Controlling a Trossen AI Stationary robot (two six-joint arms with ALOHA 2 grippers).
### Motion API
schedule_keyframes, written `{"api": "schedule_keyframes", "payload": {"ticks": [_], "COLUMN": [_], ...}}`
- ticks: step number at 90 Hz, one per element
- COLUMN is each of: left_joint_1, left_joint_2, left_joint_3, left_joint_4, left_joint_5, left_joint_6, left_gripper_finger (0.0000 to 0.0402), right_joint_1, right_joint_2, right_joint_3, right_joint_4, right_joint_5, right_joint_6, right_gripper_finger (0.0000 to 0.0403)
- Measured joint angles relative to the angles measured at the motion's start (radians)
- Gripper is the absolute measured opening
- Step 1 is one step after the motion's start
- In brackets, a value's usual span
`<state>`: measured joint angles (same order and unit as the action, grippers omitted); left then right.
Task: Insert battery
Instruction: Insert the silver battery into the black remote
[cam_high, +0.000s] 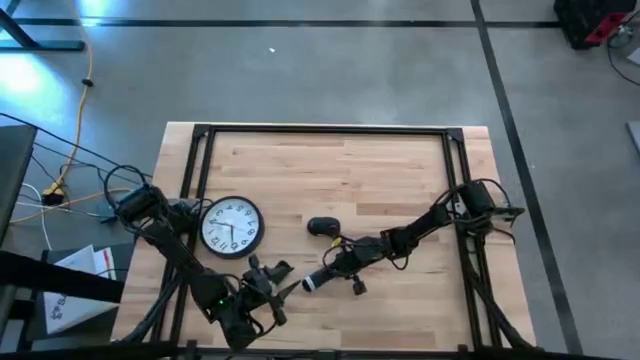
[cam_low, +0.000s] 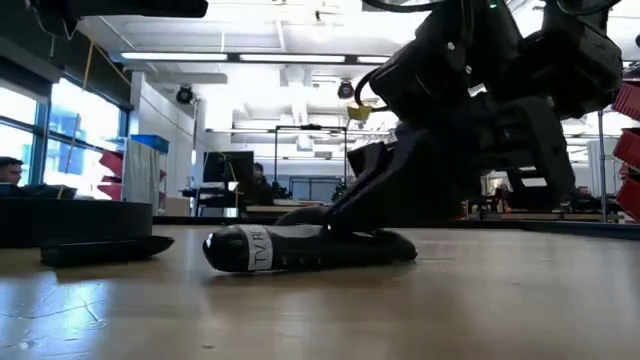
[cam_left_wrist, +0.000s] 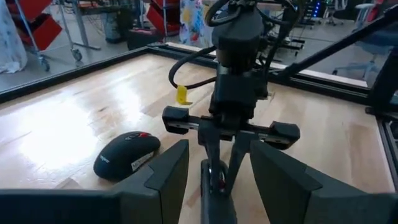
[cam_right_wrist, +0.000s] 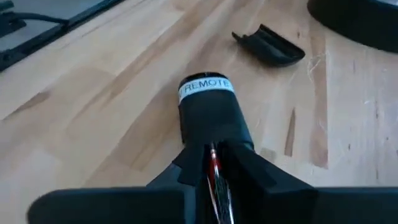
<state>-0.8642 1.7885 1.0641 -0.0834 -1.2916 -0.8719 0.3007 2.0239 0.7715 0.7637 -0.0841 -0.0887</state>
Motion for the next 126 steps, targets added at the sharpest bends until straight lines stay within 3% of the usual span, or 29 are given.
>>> {"api": "schedule_keyframes", "payload": {"ticks": [40, 74, 89, 126], "left_joint_1": [0.000, 0.008, 0.016, 0.035], "left_joint_2": [0.000, 0.046, 0.128, 0.224], "left_joint_3": [0.000, -0.001, -0.001, -0.001], "left_joint_4": [-0.015, -0.103, -0.031, 0.008], "left_joint_5": [0.001, 0.005, 0.085, 0.177], "left_joint_6": [-0.012, -0.148, -0.206, -0.322], "left_gripper_finger": [0.0156, 0.0156, 0.0156, 0.0156], "right_joint_1": [0.001, 0.005, 0.008, 0.009], "right_joint_2": [-0.034, -0.014, -0.013, -0.018], "right_joint_3": [-0.001, 0.050, 0.084, 0.092], "right_joint_4": [0.001, 0.015, -0.141, -0.154], "right_joint_5": [-0.007, 0.002, 0.002, 0.017], "right_joint_6": [-0.009, 0.010, 0.009, 0.005], "right_gripper_finger": [0.0059, 0.0059, 0.0054, 0.0011]}}
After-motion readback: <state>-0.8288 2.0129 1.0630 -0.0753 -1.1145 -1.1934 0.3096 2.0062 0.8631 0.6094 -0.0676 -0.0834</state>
